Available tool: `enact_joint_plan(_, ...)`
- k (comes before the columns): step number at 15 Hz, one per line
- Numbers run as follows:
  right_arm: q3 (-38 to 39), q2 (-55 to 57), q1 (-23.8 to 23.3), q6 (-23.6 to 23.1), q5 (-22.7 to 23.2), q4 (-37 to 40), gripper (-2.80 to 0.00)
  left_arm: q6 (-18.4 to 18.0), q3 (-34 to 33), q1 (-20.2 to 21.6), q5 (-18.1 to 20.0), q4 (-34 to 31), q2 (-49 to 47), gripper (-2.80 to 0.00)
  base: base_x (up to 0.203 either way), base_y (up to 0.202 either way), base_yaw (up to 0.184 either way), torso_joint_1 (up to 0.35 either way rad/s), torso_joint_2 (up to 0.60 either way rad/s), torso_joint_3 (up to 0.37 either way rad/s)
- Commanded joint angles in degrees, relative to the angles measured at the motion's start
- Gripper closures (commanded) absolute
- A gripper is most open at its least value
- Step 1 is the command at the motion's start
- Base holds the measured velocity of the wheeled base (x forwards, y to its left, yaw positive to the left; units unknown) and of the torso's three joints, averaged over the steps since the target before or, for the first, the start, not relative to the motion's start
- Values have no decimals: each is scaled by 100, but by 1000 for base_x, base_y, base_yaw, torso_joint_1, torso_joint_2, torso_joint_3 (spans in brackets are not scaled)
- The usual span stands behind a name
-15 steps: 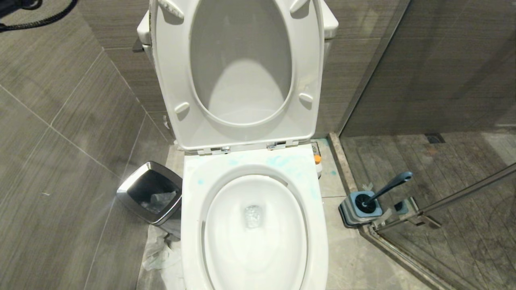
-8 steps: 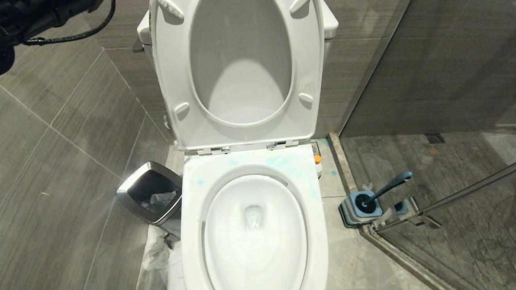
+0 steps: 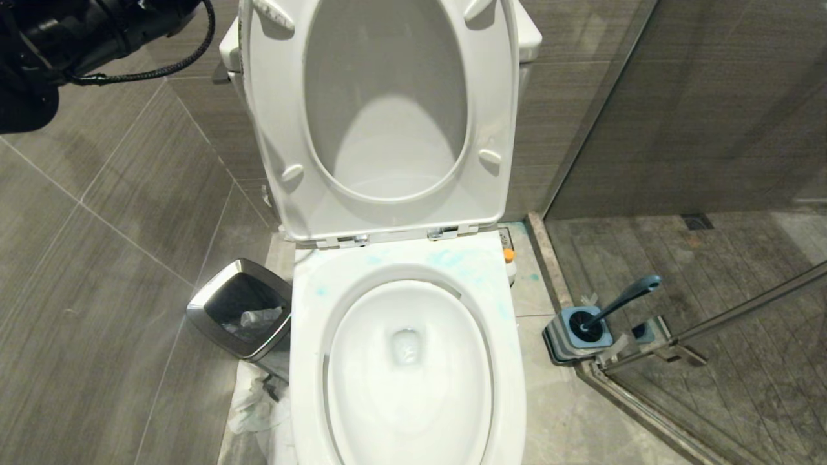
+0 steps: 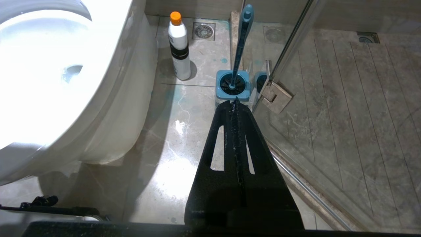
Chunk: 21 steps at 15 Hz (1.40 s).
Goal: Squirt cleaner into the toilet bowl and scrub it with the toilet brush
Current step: Close the toilet lid
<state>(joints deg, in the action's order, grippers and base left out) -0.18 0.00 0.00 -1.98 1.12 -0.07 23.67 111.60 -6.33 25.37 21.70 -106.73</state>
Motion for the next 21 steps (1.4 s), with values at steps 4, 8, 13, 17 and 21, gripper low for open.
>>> enact_joint_plan(4,1,7,0,-5,2,-1,0,1,-77,-206,30,9,-89,0,0,0,0,0,0,0)
enact_joint_plan(8,1,9,0,-5,2,-1,0,-30,-348,-296,184,5,-21,0,0,0,0,0,0,0)
enact_joint_plan(13,1,9,0,-5,2,-1,0,-56,-835,-322,747,29,193,0,0,0,0,0,0,0)
enact_joint_plan(17,1,9,0,-5,2,-1,0,-65,-1386,-305,1106,40,493,0,0,0,0,0,0,0)
enact_joint_plan(21,1,5,0,-5,2,-1,0,-65,-1846,-197,1637,7,982,0,0,0,0,0,0,0)
